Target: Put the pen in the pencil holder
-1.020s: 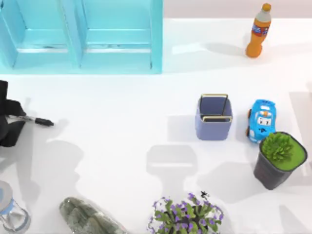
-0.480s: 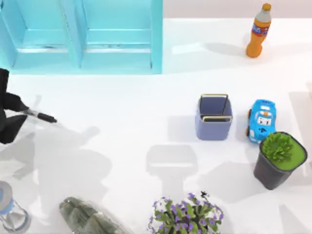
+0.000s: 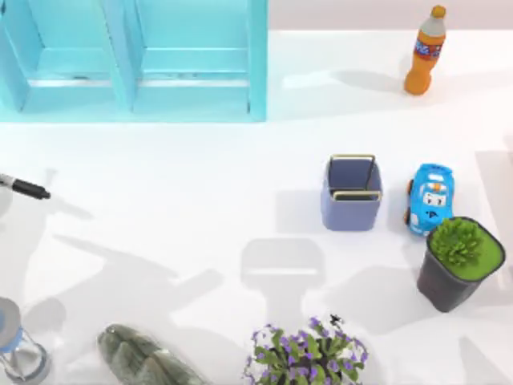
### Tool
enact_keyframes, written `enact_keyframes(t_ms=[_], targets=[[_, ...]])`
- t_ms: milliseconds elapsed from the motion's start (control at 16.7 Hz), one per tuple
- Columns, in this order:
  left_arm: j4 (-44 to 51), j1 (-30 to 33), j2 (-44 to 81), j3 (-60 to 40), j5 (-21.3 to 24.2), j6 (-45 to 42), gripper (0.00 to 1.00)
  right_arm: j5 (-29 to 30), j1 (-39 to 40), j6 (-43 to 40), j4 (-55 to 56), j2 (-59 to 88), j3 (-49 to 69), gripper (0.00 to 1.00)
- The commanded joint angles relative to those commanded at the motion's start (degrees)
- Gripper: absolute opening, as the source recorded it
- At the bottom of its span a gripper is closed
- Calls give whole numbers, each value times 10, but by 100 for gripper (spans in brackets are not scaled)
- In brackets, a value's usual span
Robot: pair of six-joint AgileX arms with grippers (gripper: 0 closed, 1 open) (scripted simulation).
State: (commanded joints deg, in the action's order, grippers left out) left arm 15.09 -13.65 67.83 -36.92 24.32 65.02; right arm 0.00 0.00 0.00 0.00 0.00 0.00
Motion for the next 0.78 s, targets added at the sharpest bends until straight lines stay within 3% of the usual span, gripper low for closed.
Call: enact_keyframes(t_ms=[360,780], targets=[[194,-54,-158,9,-1,-13,0,0,0,0,0,0,0,100],[216,-57,-175,16,-5,-19,0,0,0,0,0,0,0,100]])
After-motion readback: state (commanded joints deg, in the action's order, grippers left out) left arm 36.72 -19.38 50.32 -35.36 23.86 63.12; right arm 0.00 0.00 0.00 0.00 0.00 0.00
